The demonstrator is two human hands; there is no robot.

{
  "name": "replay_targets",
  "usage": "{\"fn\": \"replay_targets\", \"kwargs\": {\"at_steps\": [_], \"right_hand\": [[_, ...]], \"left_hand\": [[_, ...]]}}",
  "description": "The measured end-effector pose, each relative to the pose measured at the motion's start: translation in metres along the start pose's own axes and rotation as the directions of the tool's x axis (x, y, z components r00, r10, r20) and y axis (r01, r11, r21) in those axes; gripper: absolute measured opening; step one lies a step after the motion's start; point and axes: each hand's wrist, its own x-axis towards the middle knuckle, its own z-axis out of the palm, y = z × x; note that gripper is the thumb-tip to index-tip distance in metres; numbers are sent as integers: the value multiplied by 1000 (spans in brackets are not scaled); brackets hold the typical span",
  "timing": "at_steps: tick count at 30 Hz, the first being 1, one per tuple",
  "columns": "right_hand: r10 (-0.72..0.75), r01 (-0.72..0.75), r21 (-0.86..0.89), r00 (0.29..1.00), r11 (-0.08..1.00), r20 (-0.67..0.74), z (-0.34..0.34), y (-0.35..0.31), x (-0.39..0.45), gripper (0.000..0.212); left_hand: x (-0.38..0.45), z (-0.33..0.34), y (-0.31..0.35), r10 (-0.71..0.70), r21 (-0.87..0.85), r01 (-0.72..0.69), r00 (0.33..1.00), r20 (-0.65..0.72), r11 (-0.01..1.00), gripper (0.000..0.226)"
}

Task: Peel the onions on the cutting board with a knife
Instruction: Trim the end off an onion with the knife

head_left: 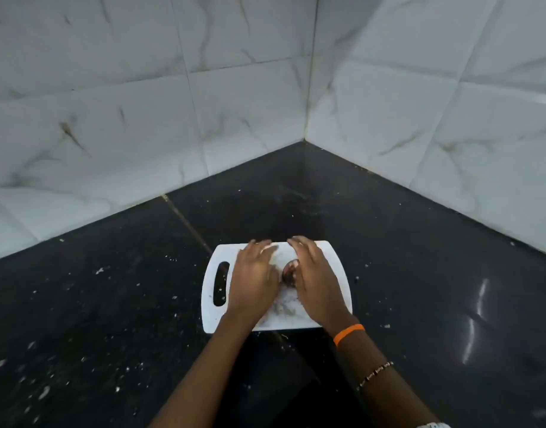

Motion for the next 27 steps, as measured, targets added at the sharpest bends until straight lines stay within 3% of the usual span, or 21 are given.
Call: {"fn": "replay_targets", "kwargs": {"at_steps": [4,10,13,17,20,23,27], "right_hand": [[75,-72,-28,990,997,118,16,11,-12,44],[69,-64,-51,992,997,102,27,16,-15,45],[77,-68,-81,991,994,105,28,18,-13,52],[116,-107,-104,989,989,88,29,20,-12,63],[101,-93,-124,993,988,63,30,22,-13,73],[148,-148,-12,989,989,16,29,24,-13,65],[313,-289,351,950,891,-11,29,12,-12,48]], "left_hand": [[-11,11,-5,-30,-60,36,994,103,998,35],[-11,16,-14,-21,-124,37,992,125,992,43],[-10,14,-18,-17,-121,30,994,108,992,44],[-7,6,-31,-116,-86,116,993,12,990,48],[-5,-1,-40,-118,10,118,993,20,993,54],[-4,-2,-34,-56,63,57,998,-15,996,53],[-5,2,-8,18,-142,-22,999,-30,990,35]]}}
